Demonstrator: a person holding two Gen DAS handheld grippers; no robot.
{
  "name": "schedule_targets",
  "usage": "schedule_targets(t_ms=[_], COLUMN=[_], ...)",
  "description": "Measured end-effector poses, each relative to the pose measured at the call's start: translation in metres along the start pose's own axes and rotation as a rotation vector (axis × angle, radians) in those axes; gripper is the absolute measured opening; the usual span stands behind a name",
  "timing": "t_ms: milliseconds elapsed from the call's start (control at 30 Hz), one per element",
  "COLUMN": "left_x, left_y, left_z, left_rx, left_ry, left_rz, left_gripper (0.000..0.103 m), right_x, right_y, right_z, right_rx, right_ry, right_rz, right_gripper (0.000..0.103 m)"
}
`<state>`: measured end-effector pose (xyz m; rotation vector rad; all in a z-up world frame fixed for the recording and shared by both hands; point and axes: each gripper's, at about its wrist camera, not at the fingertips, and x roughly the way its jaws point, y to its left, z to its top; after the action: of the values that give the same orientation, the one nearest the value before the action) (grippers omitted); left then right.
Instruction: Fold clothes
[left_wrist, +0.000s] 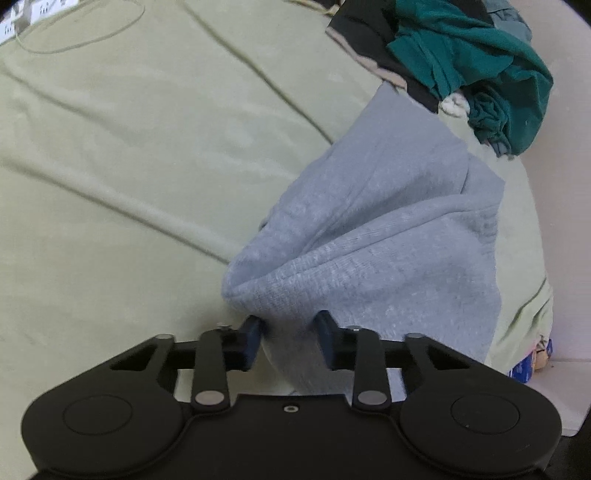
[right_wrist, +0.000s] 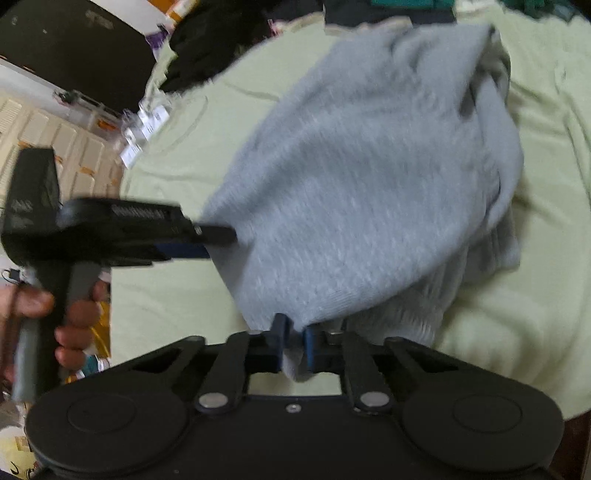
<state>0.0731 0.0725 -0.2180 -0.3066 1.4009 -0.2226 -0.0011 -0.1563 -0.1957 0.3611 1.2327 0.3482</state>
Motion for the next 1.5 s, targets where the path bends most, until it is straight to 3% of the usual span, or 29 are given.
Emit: schedule_targets(t_ms=[167,333,500,667,767,833,900,933,967,1033,1167,1267,1367,1500], left_x=[-0.018,-0.045,-0.056,-0.034,-0.027,-0.032,-0.036,-0.038,-0.039,-0.046,-0.055,-0.053,-0.055,-0.047], left_y=[-0.015,-0.036,-0.076,-0.104,-0.104,-0.104,-0.102,-0.1,-0.097,-0.087,-0.071,-0.06,-0.048,-0.044], left_z=[0.018,0.045,0.084,0.109,0.114,0.114,0.113,0.112,0.112,0.109,0.102,0.096,0.082,0.064], left_rx=[-0.005,-0.032,0.017,0.059,0.038,0.042,0.056,0.058,0.058,0.071,0.154,0.301,0.438,0.636], left_ry=[-0.069,-0.16,-0.258,-0.239,-0.152,-0.157,-0.181,-0.183,-0.179,-0.183,-0.177,-0.132,-0.084,-0.049], left_rz=[-0.035,-0.123,-0.178,-0.139,-0.22,-0.176,-0.132,-0.122,-0.114,-0.088,-0.054,-0.025,-0.005,0.026], left_gripper=[0.018,0.011,0.004,0.005,0.011,0.03,0.036,0.039,0.04,0.043,0.047,0.047,0.047,0.047], right_x=[-0.028,-0.054,-0.065,-0.048,-0.032,-0.025,-0.023,-0.022,-0.023,-0.031,-0.048,-0.069,-0.079,-0.073], right_y=[-0.001,-0.015,-0.035,-0.061,-0.081,-0.087,-0.091,-0.092,-0.093,-0.094,-0.098,-0.093,-0.089,-0.081], right_z=[0.039,0.09,0.134,0.156,0.16,0.158,0.156,0.155,0.154,0.148,0.14,0.115,0.079,0.004], right_rx=[-0.039,-0.046,-0.037,-0.025,-0.005,-0.009,-0.007,0.0,0.009,0.028,0.069,0.094,0.159,0.287], right_ry=[-0.085,-0.185,-0.232,-0.212,-0.166,-0.135,-0.125,-0.123,-0.128,-0.157,-0.207,-0.279,-0.321,-0.326], right_rz=[0.004,-0.034,-0.077,-0.146,-0.168,-0.172,-0.178,-0.182,-0.188,-0.192,-0.197,-0.24,-0.28,-0.336], right_gripper=[0.005,0.005,0.005,0.005,0.006,0.007,0.014,0.022,0.043,0.062,0.066,0.066,0.069,0.071])
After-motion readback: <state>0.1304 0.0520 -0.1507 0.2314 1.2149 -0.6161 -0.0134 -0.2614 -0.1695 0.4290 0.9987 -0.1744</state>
